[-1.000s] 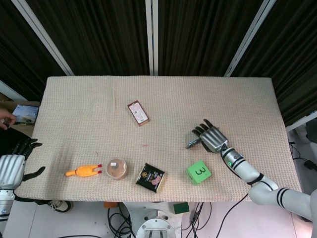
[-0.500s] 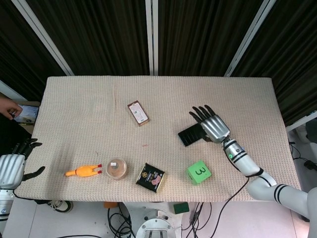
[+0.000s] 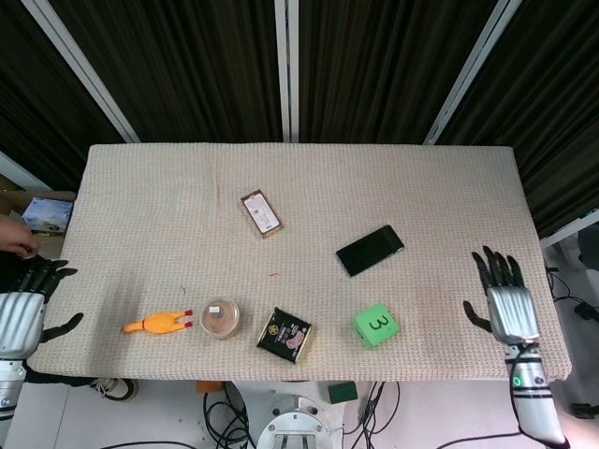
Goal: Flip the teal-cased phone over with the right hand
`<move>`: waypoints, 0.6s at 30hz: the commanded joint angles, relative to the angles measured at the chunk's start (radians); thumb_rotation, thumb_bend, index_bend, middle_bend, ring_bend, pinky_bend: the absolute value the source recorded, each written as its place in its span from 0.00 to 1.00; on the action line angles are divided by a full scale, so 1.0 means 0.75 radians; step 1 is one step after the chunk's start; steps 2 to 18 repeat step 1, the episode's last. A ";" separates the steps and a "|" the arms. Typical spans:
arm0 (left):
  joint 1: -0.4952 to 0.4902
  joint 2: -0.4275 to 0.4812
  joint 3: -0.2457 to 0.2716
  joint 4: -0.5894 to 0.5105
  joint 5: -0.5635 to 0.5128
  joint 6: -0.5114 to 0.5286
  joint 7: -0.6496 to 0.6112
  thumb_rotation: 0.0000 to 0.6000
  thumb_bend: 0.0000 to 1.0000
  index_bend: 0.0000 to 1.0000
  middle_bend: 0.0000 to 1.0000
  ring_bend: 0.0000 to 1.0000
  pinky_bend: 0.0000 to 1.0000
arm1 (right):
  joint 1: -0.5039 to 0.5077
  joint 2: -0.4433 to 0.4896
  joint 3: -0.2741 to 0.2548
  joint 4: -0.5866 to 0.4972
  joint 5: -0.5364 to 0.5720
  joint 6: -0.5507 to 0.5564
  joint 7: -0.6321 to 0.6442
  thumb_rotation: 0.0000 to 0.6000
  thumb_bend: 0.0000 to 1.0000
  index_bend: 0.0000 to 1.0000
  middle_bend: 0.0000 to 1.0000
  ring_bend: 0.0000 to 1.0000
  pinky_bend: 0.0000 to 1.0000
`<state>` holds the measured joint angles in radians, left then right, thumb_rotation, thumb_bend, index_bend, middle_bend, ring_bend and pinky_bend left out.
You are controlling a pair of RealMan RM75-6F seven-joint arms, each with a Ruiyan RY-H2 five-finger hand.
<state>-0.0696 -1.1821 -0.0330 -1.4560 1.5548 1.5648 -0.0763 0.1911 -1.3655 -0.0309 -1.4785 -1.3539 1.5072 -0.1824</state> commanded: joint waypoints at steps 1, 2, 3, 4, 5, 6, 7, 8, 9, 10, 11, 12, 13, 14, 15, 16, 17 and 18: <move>0.003 -0.004 0.002 0.000 0.008 0.005 -0.001 1.00 0.12 0.28 0.21 0.15 0.32 | -0.120 0.000 -0.037 0.073 0.063 0.071 0.054 0.94 0.33 0.00 0.00 0.00 0.00; 0.003 -0.004 0.002 0.000 0.008 0.005 -0.001 1.00 0.12 0.28 0.21 0.15 0.32 | -0.120 0.000 -0.037 0.073 0.063 0.071 0.054 0.94 0.33 0.00 0.00 0.00 0.00; 0.003 -0.004 0.002 0.000 0.008 0.005 -0.001 1.00 0.12 0.28 0.21 0.15 0.32 | -0.120 0.000 -0.037 0.073 0.063 0.071 0.054 0.94 0.33 0.00 0.00 0.00 0.00; 0.003 -0.004 0.002 0.000 0.008 0.005 -0.001 1.00 0.12 0.28 0.21 0.15 0.32 | -0.120 0.000 -0.037 0.073 0.063 0.071 0.054 0.94 0.33 0.00 0.00 0.00 0.00; 0.003 -0.004 0.002 0.000 0.008 0.005 -0.001 1.00 0.12 0.28 0.21 0.15 0.32 | -0.120 0.000 -0.037 0.073 0.063 0.071 0.054 0.94 0.33 0.00 0.00 0.00 0.00; 0.003 -0.004 0.002 0.000 0.008 0.005 -0.001 1.00 0.12 0.28 0.21 0.15 0.32 | -0.120 0.000 -0.037 0.073 0.063 0.071 0.054 0.94 0.33 0.00 0.00 0.00 0.00; 0.003 -0.004 0.002 0.000 0.008 0.005 -0.001 1.00 0.12 0.28 0.21 0.15 0.32 | -0.120 0.000 -0.037 0.073 0.063 0.071 0.054 0.94 0.33 0.00 0.00 0.00 0.00; 0.003 -0.004 0.002 0.000 0.008 0.005 -0.001 1.00 0.12 0.28 0.21 0.15 0.32 | -0.120 0.000 -0.037 0.073 0.063 0.071 0.054 0.94 0.33 0.00 0.00 0.00 0.00; 0.003 -0.004 0.002 0.000 0.008 0.005 -0.001 1.00 0.12 0.28 0.21 0.15 0.32 | -0.120 0.000 -0.037 0.073 0.063 0.071 0.054 0.94 0.33 0.00 0.00 0.00 0.00; 0.003 -0.004 0.002 0.000 0.008 0.005 -0.001 1.00 0.12 0.28 0.21 0.15 0.32 | -0.120 0.000 -0.037 0.073 0.063 0.071 0.054 0.94 0.33 0.00 0.00 0.00 0.00; 0.003 -0.004 0.002 0.000 0.008 0.005 -0.001 1.00 0.12 0.28 0.21 0.15 0.32 | -0.120 0.000 -0.037 0.073 0.063 0.071 0.054 0.94 0.33 0.00 0.00 0.00 0.00; 0.003 -0.004 0.002 0.000 0.008 0.005 -0.001 1.00 0.12 0.28 0.21 0.15 0.32 | -0.120 0.000 -0.037 0.073 0.063 0.071 0.054 0.94 0.33 0.00 0.00 0.00 0.00; 0.003 -0.004 0.002 0.000 0.008 0.005 -0.001 1.00 0.12 0.28 0.21 0.15 0.32 | -0.120 0.000 -0.037 0.073 0.063 0.071 0.054 0.94 0.33 0.00 0.00 0.00 0.00; 0.003 -0.004 0.002 0.000 0.008 0.005 -0.001 1.00 0.12 0.28 0.21 0.15 0.32 | -0.120 0.000 -0.037 0.073 0.063 0.071 0.054 0.94 0.33 0.00 0.00 0.00 0.00; 0.003 -0.004 0.002 0.000 0.008 0.005 -0.001 1.00 0.12 0.28 0.21 0.15 0.32 | -0.120 0.000 -0.037 0.073 0.063 0.071 0.054 0.94 0.33 0.00 0.00 0.00 0.00; 0.003 -0.004 0.002 0.000 0.008 0.005 -0.001 1.00 0.12 0.28 0.21 0.15 0.32 | -0.120 0.000 -0.037 0.073 0.063 0.071 0.054 0.94 0.33 0.00 0.00 0.00 0.00; 0.003 -0.004 0.002 0.000 0.008 0.005 -0.001 1.00 0.12 0.28 0.21 0.15 0.32 | -0.120 0.000 -0.037 0.073 0.063 0.071 0.054 0.94 0.33 0.00 0.00 0.00 0.00; 0.003 -0.004 0.002 0.000 0.008 0.005 -0.001 1.00 0.12 0.28 0.21 0.15 0.32 | -0.120 0.000 -0.037 0.073 0.063 0.071 0.054 0.94 0.33 0.00 0.00 0.00 0.00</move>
